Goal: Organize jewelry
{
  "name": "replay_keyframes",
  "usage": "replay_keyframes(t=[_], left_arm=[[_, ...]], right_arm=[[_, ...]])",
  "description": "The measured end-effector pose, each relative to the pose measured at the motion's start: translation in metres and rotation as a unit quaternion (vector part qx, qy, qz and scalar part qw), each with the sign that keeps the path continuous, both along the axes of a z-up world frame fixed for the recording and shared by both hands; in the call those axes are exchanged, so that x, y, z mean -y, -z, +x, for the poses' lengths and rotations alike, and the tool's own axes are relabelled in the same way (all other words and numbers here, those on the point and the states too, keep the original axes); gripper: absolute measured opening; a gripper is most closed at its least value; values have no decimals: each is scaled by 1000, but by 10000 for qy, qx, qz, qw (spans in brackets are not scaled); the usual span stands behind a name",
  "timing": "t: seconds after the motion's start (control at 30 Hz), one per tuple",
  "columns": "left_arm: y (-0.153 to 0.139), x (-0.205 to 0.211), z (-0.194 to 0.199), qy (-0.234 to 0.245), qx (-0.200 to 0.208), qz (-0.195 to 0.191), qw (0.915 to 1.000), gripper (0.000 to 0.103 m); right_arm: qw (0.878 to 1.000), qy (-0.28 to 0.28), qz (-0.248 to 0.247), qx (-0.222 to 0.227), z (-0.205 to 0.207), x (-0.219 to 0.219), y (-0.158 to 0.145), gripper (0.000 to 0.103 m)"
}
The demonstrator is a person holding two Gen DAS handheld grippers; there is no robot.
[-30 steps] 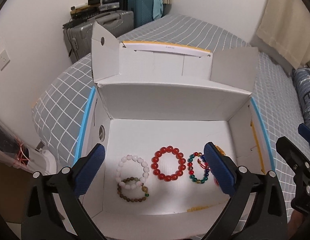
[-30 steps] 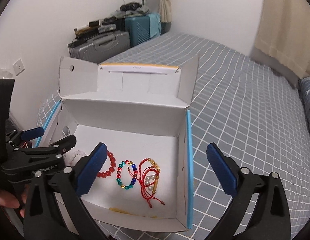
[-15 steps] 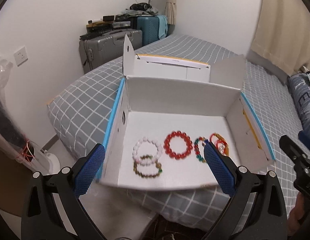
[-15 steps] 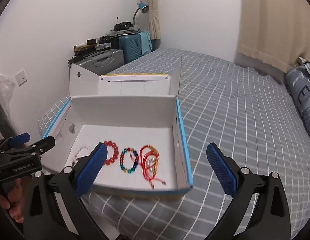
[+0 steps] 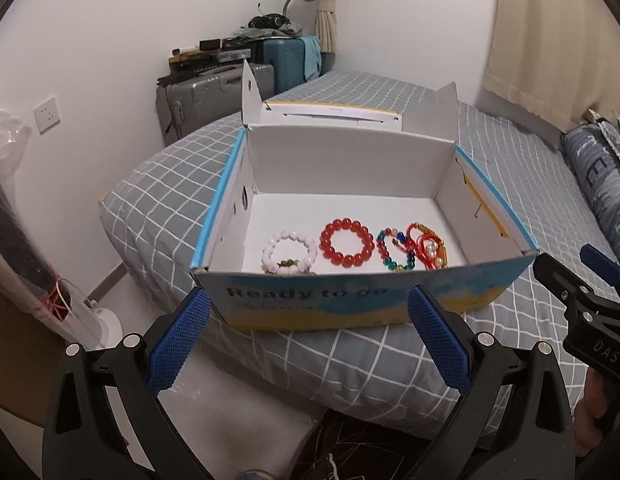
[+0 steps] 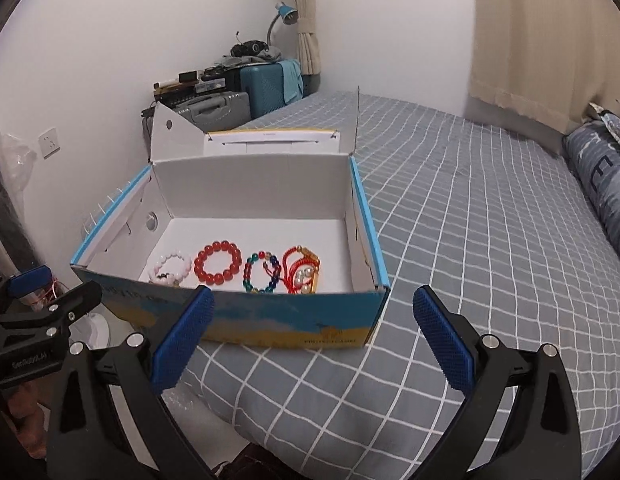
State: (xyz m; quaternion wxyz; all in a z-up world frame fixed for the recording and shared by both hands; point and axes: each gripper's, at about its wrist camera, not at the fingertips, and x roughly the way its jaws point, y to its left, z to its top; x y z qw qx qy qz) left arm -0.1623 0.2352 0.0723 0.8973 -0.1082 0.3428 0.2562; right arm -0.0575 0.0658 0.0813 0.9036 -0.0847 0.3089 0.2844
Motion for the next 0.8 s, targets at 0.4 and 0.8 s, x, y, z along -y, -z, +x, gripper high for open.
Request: replay_keyframes(t=[0.4, 0.8], left_arm=[[13, 0, 7, 123, -113, 7, 9999, 97], [13, -3, 6, 59, -105, 51, 9999, 97]], right_arm=[[10000, 10, -82, -44, -1, -5, 10, 95], [9999, -7, -107, 6, -3, -9, 9, 95]])
